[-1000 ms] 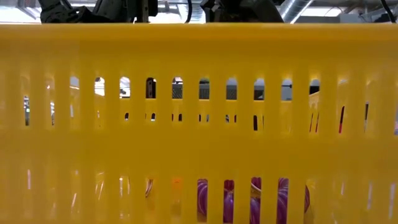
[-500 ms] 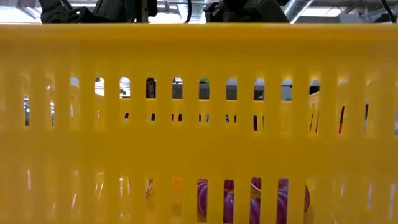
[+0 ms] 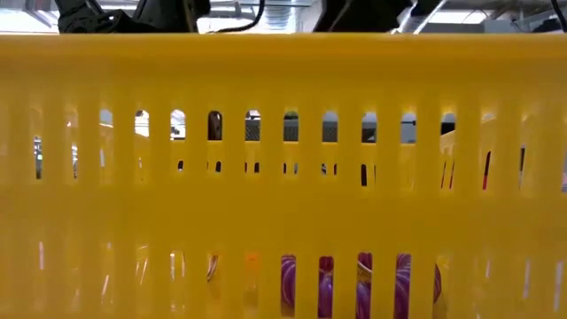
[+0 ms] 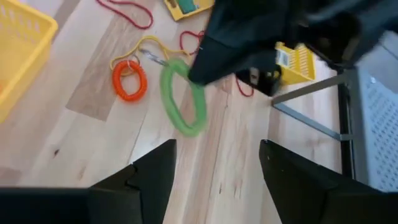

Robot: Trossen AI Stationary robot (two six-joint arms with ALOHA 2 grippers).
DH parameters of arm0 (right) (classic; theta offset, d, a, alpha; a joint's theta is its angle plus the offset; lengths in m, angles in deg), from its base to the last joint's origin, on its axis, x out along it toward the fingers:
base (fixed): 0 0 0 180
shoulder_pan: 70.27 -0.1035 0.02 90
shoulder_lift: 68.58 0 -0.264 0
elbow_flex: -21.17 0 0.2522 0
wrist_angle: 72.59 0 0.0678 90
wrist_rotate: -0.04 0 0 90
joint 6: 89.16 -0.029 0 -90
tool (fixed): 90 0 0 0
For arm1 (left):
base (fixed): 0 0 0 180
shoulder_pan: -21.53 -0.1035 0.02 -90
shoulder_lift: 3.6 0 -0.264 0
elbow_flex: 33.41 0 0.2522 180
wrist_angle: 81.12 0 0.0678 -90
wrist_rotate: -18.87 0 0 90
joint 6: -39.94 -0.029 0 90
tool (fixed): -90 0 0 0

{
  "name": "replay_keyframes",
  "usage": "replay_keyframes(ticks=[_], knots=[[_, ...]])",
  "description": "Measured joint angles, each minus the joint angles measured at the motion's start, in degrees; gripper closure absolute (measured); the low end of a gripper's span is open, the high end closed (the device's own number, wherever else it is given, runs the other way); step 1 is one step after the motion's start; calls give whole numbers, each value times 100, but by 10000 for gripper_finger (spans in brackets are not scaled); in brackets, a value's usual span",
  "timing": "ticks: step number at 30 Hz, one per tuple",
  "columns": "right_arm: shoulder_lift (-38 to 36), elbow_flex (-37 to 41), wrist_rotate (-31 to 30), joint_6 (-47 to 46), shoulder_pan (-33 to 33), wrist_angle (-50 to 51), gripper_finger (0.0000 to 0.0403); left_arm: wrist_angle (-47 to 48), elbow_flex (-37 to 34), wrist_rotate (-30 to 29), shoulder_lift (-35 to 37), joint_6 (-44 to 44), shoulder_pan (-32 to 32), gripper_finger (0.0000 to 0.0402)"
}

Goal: Pick & Place Office Desk Supplies
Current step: Put the green spiral keychain into the bottom yellow bin

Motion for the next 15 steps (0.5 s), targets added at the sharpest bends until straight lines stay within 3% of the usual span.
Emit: replay_keyframes(ticks=[6,15], knots=[[-501,415,4,-311,34,-148,177,-102,2,248,179,-590,235,397],[-1261,1624,24,-468,192,-1536,178,445,1,106,1110,-1512,789,398]])
